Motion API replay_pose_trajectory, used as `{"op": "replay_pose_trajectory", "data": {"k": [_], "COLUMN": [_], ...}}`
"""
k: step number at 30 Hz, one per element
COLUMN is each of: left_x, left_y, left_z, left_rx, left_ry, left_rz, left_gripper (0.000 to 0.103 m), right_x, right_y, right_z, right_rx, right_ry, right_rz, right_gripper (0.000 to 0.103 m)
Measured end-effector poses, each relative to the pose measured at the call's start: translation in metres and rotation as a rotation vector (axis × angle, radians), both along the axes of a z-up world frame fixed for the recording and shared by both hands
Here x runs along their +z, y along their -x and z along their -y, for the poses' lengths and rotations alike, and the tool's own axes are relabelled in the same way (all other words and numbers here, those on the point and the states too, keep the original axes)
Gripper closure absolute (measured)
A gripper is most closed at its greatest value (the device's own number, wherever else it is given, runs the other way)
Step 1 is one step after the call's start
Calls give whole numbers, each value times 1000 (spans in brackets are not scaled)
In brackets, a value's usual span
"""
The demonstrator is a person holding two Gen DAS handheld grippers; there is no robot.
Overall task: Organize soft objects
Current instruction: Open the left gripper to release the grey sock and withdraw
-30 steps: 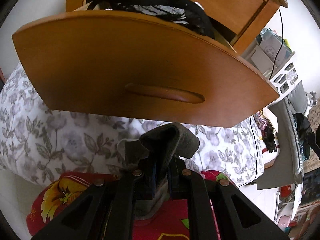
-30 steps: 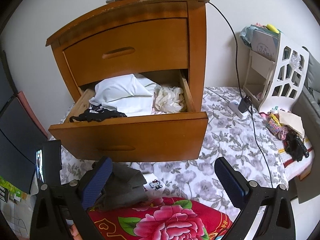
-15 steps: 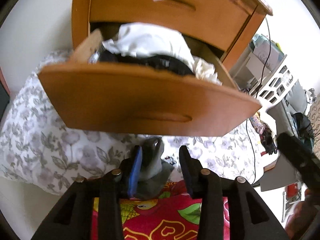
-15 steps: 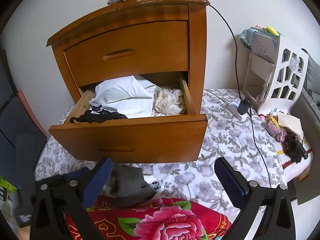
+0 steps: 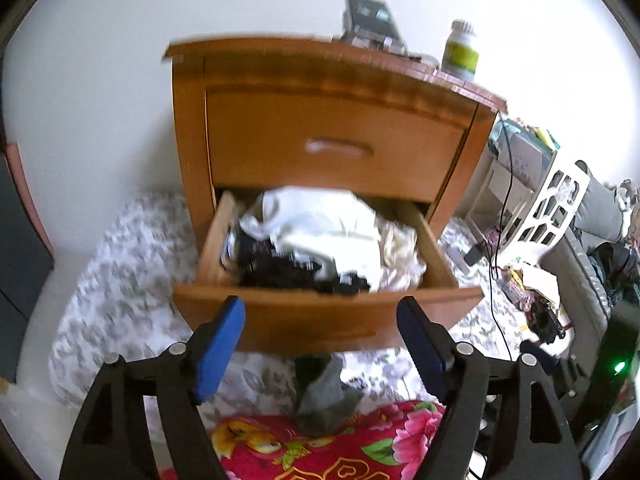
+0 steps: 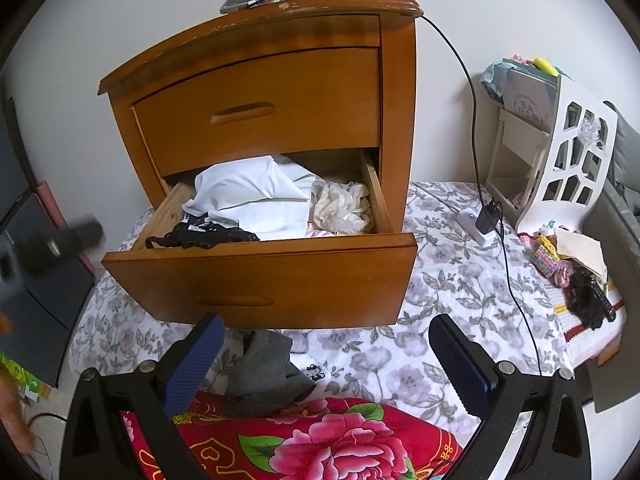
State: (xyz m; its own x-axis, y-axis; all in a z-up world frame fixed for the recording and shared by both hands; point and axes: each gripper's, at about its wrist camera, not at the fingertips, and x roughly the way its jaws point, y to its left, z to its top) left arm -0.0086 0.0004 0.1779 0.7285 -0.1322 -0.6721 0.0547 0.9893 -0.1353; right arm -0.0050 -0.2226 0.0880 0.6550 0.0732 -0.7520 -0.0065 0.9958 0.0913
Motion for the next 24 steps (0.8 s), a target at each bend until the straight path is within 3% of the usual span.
{"op": "replay_pose_trajectory", "data": {"k": [7, 10, 24], "left_x": [29, 30, -19], "left_y": [-1, 3, 8], "left_z": [7, 6, -35], "left_rx": [11, 39, 177], "left_ry": [-89, -93, -31], "left_rz": [101, 138, 123], "left_gripper": [12, 6, 6], "right_x": [-2, -3, 2], "right_y": [-2, -2, -7], "right_z": [-3, -6, -19], "right_rx": [6, 16, 56], "right_ry": [3, 9, 51], "right_rz": [-5, -7, -3], "right_gripper": [0, 0, 0]}}
